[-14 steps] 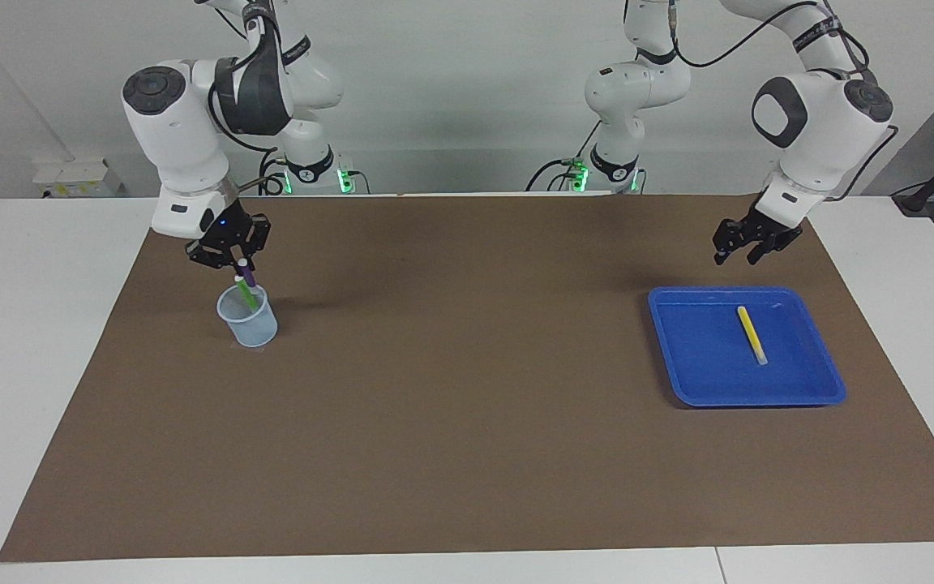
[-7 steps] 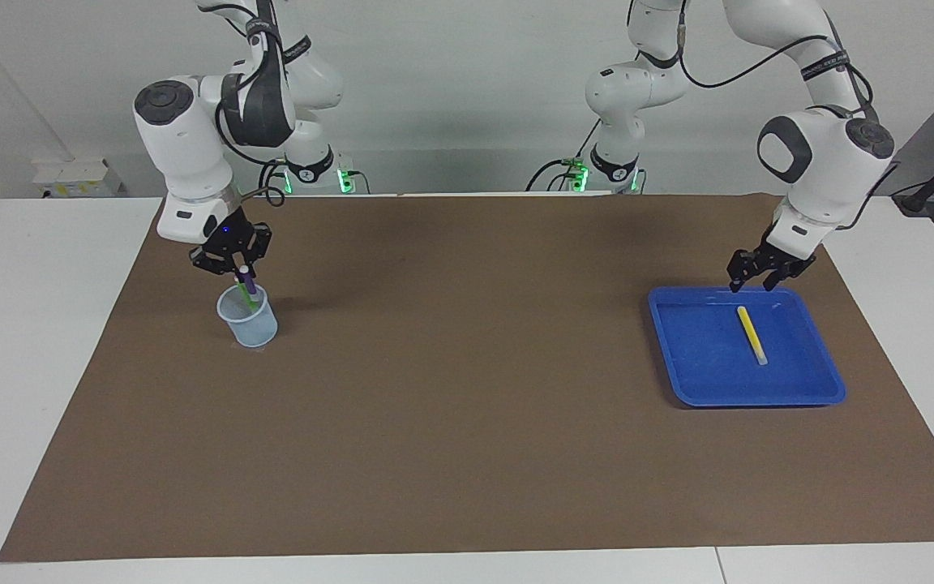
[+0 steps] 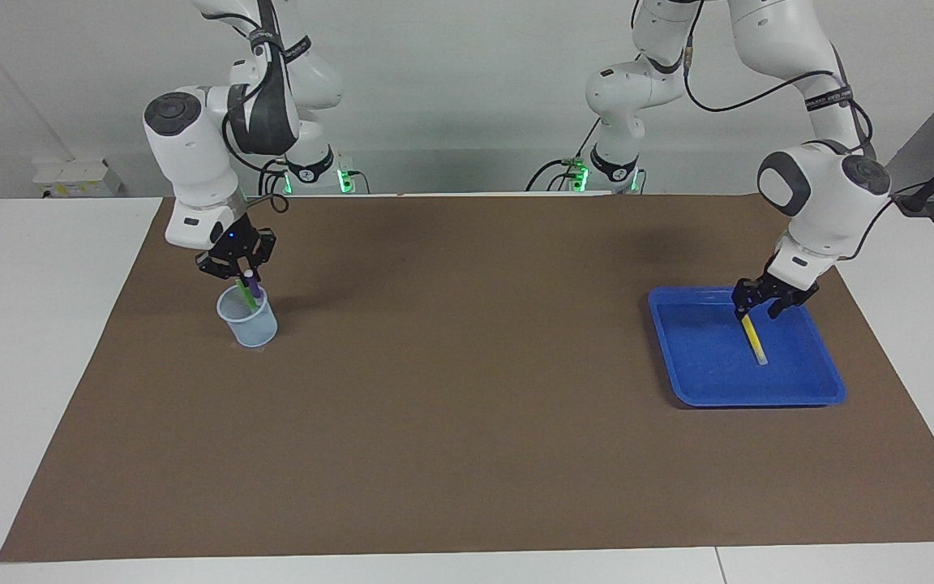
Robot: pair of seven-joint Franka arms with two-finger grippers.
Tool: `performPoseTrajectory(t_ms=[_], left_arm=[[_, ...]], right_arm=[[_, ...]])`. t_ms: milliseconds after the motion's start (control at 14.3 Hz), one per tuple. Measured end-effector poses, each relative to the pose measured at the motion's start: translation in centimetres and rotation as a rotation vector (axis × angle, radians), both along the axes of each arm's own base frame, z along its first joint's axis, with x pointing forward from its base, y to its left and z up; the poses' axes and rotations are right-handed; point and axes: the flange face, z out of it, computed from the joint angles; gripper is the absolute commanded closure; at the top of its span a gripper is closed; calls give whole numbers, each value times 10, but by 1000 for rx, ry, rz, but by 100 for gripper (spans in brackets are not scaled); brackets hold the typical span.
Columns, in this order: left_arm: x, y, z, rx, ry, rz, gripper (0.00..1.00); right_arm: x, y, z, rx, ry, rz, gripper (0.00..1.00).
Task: Transfer and insert pens with both arms
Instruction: 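Insert the purple pen into the cup while the left gripper reaches yellow pen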
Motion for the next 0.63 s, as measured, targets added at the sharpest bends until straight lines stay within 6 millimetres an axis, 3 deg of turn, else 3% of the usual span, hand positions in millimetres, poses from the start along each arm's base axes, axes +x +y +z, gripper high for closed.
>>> performPoseTrajectory(t_ms=[70,630], left_arm=[[3,1,-8,0,0,-2,26],[18,18,-26,3,-6,-25,26]], right_arm=[[0,0,0,0,1,0,27],[0,0,1,0,-2,0,27]])
